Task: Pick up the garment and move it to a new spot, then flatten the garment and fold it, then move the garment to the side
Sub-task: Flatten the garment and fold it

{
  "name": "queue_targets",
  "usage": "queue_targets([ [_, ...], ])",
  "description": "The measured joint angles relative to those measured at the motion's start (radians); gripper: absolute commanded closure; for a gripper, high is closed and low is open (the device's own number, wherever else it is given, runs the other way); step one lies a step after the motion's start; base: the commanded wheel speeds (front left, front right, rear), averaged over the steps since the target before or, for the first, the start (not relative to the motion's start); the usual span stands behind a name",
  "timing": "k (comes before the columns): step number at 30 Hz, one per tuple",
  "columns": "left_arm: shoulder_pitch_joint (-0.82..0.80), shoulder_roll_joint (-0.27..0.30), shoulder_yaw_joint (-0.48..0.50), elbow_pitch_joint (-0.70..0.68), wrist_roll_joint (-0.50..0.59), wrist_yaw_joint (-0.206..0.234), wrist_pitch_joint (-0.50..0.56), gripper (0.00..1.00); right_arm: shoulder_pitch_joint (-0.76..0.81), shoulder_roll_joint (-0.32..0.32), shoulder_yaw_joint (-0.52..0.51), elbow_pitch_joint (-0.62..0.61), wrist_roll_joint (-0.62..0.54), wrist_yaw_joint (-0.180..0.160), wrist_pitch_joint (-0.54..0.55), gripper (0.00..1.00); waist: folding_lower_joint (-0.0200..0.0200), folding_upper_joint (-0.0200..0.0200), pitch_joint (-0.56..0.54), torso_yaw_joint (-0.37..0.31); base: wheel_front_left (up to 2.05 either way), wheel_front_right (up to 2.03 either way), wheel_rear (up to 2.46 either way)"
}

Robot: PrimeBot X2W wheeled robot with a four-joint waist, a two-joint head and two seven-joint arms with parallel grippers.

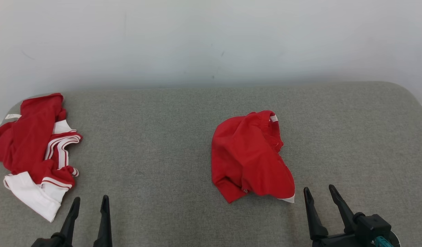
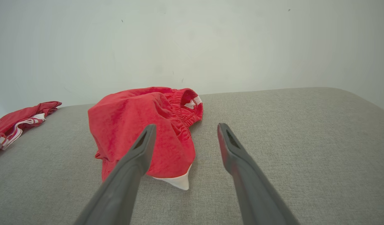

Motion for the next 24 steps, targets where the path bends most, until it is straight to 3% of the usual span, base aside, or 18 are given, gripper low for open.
queue_targets([
  [6, -0.002, -0.006, 0.004, 0.005, 0.010, -0.006, 0.000, 0.00, -0.022, -0.010, 0.015, 0.008, 0.000, 0.000, 0.007, 0.00, 0.0000, -0.0001, 0.005, 0.008, 0.00, 0.00, 0.00],
  [14, -0.031, -0.021, -0.004, 0.013, 0.018, -0.015, 0.000, 0.00, -0.176, -0.077, 0.043, 0.069, 0.001, 0.000, 0.040, 0.00, 0.0000, 0.0000, 0.035, 0.036, 0.00, 0.00, 0.00],
  [21, -0.056, -0.032, -0.012, 0.020, 0.018, -0.022, 0.000, 0.00, -0.336, -0.137, 0.071, 0.240, 0.025, 0.000, 0.060, 0.00, 0.0002, 0.0000, 0.073, 0.078, 0.00, 0.00, 0.00],
  [24, -0.062, -0.037, -0.015, 0.020, 0.017, -0.022, 0.000, 0.00, -0.397, -0.158, 0.093, 0.370, 0.059, 0.000, 0.059, 0.00, 0.0002, 0.0000, 0.095, 0.103, 0.00, 0.00, 0.00],
])
